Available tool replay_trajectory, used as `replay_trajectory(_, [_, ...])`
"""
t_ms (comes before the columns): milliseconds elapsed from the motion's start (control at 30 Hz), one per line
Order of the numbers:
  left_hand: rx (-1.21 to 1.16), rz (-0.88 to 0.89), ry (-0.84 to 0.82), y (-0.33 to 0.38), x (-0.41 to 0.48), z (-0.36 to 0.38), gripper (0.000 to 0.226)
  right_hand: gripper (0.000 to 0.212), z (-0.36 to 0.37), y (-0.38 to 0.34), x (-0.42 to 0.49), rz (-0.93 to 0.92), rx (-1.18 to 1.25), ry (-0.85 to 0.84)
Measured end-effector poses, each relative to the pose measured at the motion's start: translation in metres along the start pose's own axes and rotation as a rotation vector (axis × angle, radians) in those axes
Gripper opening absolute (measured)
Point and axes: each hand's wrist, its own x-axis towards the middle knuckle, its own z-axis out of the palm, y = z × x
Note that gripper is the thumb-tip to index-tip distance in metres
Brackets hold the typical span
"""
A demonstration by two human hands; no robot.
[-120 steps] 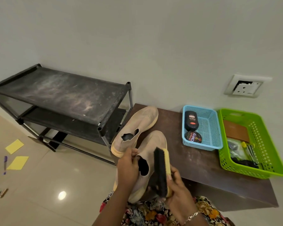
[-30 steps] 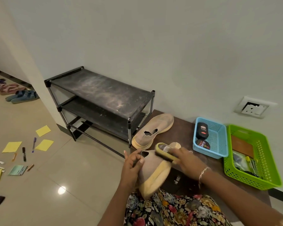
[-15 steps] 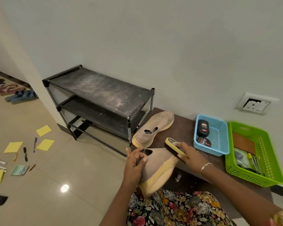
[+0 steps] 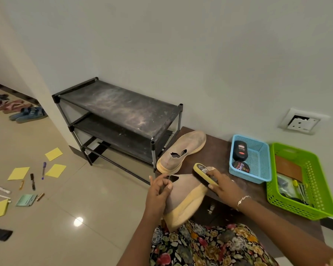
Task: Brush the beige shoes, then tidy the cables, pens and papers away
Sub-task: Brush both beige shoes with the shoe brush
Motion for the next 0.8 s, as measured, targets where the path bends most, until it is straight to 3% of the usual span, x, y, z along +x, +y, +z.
replay_trajectory(67, [-0.002, 0.01, 0.004, 0.001, -0.001, 0.003, 0.018, 0.041, 0.005, -0.016, -0.017, -0.087, 0.036, -0.037])
replay_trajectory(167, [-0.026, 0.017, 0.007, -0.003, 0.0, 0.003, 0.016, 0.039, 0.018, -0.041, -0.062, -0.366, 0.085, -0.098])
replay_trajectory(267, [-0.021, 0.028, -0.035, 0.0, -0.002, 0.001, 0.015, 0.048, 0.015, -0.039, -0.066, -0.491, -0.046, -0.204])
replay_trajectory(500, [-0.003, -0.013, 0.006, 0.007, -0.003, 0.001, 0.022, 0.045, -0.005, 0.008, -0.002, -0.04, -0.032, -0.006])
replay_trajectory(667, [-0.011, -0.031, 0.06, -0.001, -0.003, 0.003, 0.023, 0.041, 0.019, -0.042, -0.058, -0.318, 0.046, -0.114])
replay_trajectory(733, [-0.014, -0.028, 0.056, -0.001, -0.005, 0.0, 0.024, 0.043, 0.02, -0.051, -0.07, -0.408, -0.032, -0.16])
replay_trajectory(800, [0.014, -0.03, 0.051, 0.004, -0.006, 0.0, 0.024, 0.044, 0.01, -0.038, -0.058, -0.384, -0.094, -0.122])
